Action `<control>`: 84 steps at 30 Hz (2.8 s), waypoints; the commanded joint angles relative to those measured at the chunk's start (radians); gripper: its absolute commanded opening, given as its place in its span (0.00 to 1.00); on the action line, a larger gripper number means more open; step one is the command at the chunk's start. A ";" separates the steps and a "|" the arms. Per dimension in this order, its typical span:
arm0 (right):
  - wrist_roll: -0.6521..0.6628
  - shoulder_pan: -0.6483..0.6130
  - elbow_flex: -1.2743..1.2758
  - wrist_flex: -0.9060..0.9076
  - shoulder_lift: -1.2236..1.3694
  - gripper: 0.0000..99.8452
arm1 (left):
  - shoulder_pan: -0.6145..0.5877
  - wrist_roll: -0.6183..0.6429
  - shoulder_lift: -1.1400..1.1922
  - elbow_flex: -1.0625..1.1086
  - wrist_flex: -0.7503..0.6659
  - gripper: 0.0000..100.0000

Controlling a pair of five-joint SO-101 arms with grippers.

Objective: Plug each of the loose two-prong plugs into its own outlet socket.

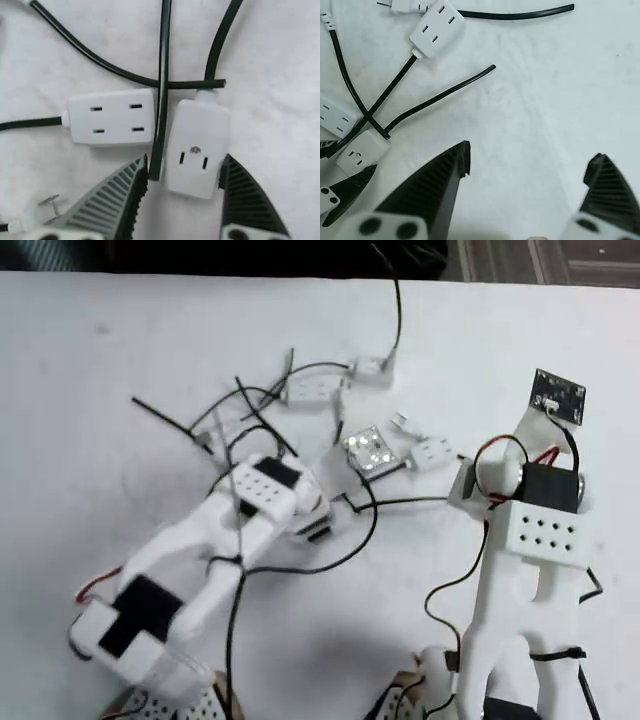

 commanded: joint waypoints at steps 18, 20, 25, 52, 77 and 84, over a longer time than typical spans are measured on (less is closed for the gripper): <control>0.012 0.013 -0.005 -0.015 -0.027 0.36 | 0.051 0.123 -0.203 -0.203 0.488 0.02; 0.012 0.013 -0.005 -0.012 -0.027 0.36 | 0.054 0.138 -0.255 -0.203 0.549 0.02; 0.012 0.013 -0.005 -0.010 -0.027 0.36 | 0.047 0.203 -0.298 -0.193 0.629 0.02; 0.012 0.005 0.014 -0.015 -0.027 0.36 | 0.015 0.084 -0.654 0.334 0.454 0.20; 0.012 0.005 0.018 -0.015 -0.028 0.36 | 0.001 0.080 -0.410 0.404 0.198 0.20; 0.012 0.005 0.018 -0.015 -0.028 0.36 | -0.070 0.023 -0.305 0.316 0.206 0.20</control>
